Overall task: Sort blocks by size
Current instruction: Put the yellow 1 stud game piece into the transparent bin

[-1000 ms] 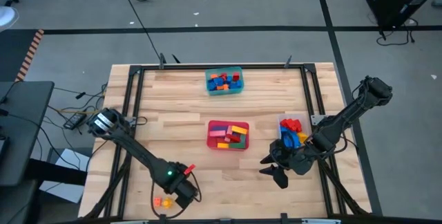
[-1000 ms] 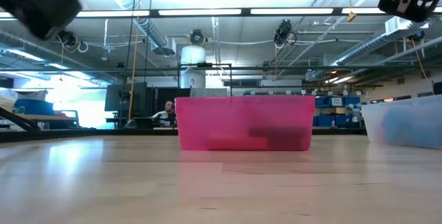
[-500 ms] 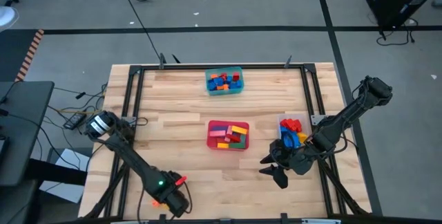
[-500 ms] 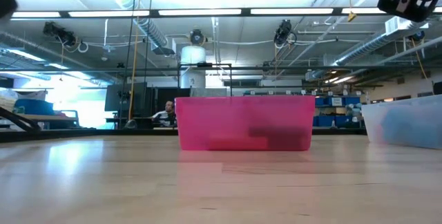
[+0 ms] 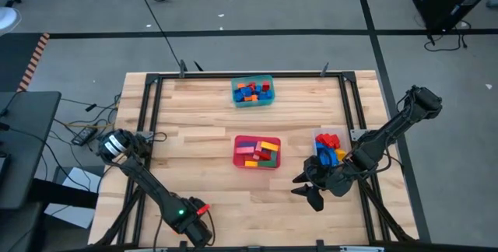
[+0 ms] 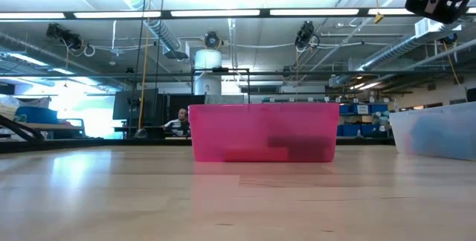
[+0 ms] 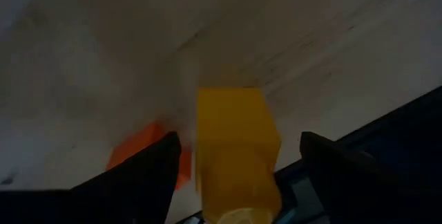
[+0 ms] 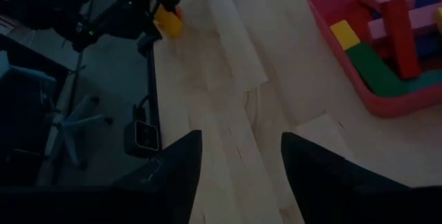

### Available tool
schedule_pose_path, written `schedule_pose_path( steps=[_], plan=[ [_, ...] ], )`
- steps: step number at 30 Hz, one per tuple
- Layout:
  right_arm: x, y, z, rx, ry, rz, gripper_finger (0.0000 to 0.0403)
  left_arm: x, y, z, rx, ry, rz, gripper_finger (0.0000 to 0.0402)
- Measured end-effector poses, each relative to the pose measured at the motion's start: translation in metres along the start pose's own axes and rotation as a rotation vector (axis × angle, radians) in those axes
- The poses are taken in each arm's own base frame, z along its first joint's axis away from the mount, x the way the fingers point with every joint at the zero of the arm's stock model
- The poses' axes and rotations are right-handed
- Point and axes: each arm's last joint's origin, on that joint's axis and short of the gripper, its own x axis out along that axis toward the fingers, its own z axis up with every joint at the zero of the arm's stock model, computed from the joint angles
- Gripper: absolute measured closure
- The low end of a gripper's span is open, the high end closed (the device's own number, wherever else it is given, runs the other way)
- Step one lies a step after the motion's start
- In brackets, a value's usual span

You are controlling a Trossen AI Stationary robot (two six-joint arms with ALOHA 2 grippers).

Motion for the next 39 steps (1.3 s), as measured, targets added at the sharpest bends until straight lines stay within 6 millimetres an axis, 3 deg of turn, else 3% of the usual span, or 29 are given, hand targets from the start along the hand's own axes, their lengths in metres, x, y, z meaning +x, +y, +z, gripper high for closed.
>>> schedule_pose_path(
  steps=[17,24,30,39],
  plan=[
    [0.0,0.0,0.0,0.0,0.0,0.0,0.019,0.001,0.002,-0.001,0.001,-0.005,0.015,0.0216],
    [0.0,0.0,0.0,0.0,0.0,0.0,0.019,-0.008,-0.001,0.002,0.0,-0.109,-0.03,0.0257],
    [0.0,0.0,0.0,0.0,0.0,0.0,0.019,-0.053,-0.002,0.018,-0.02,-0.272,-0.184,0.0258],
    [0.0,0.001,0.004,0.011,-0.1,-0.035,0.019,-0.155,0.021,0.067,0.014,-0.617,-0.413,0.0258]
  ],
)
